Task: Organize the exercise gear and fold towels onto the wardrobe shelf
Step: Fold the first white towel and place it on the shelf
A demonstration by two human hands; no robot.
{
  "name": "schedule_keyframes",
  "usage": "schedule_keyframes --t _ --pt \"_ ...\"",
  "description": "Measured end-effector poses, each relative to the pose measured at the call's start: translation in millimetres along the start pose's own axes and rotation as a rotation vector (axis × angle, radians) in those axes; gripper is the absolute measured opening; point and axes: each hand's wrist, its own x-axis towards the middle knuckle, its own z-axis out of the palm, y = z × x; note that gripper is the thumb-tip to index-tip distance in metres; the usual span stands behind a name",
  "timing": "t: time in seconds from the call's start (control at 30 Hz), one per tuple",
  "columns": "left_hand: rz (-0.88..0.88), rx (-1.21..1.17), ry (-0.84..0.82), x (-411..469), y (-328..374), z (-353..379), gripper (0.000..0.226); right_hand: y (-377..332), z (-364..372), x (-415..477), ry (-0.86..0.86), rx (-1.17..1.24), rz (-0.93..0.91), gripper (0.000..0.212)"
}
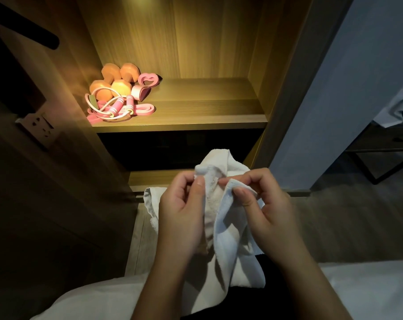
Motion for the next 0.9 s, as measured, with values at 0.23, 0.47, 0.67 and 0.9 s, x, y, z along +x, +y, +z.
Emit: schedule_keyframes --t 0.23,0.47,0.67,0.9 --pt "0.153 0.105 -0.012 -5 7 0 0.032 -2 2 4 -0.007 0.062 0.010 0.006" --pt "0.220 0.253 0.054 6 12 -5 0.020 -3 9 11 -0.063 0.087 0.036 0.003" --pt "0.207 0.219 0.053 4 12 -6 0.020 -7 16 13 -0.036 0.098 -0.013 0.001" --pt "0.221 0.189 0.009 -3 12 -1 0.017 -10 10 11 -0.001 0.119 0.016 0.003"
